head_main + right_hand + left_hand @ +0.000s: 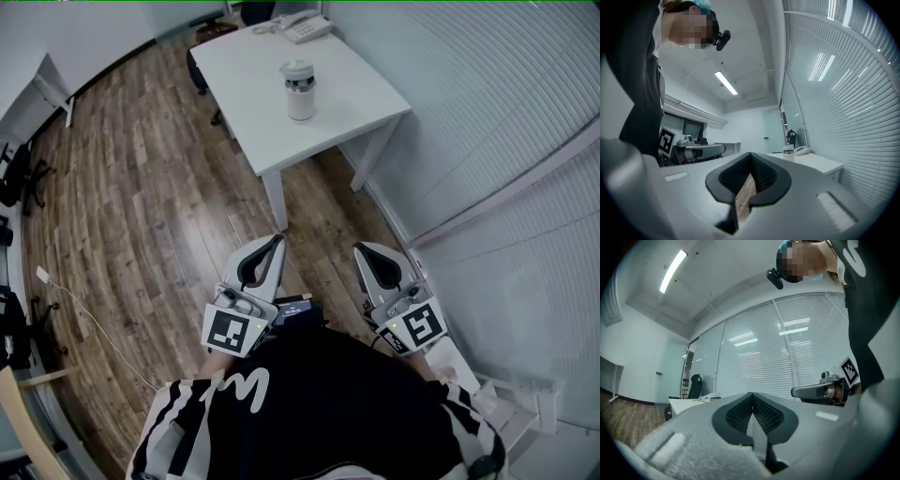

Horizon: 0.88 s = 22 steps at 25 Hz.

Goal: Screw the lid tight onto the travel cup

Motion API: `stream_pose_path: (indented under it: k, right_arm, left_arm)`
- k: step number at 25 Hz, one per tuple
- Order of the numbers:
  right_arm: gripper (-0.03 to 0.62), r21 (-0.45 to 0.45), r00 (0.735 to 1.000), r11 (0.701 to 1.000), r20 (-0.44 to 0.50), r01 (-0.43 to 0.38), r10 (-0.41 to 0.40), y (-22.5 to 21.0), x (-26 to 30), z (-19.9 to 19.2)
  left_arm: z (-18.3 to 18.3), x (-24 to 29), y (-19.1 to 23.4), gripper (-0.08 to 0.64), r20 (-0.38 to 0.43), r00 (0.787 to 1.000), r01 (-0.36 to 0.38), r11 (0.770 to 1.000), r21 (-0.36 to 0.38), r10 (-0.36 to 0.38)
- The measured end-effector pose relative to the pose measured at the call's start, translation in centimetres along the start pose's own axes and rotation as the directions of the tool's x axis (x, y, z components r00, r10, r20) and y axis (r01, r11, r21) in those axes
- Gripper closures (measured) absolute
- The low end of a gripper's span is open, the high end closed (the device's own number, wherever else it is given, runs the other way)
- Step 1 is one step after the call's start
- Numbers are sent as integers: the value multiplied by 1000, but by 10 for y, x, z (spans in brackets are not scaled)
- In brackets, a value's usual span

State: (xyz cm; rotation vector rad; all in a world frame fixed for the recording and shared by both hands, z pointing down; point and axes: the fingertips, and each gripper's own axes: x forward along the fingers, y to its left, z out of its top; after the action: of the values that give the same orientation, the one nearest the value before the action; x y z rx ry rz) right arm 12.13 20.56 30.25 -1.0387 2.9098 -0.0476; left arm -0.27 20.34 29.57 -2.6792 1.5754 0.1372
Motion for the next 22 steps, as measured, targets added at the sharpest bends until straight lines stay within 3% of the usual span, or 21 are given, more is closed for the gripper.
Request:
stream_pose_path:
  k: [10, 22]
  right_arm:
    - [592, 17, 1000, 999, 12, -27, 27, 4, 1, 1]
    - [592, 5, 1000, 1000, 4, 8, -8, -36, 31, -7]
  left_arm:
    - [-1, -16, 6, 558, -17, 999, -44, 999, -2, 44]
    - [9, 35, 38, 558, 53, 998, -23, 1000, 17, 22]
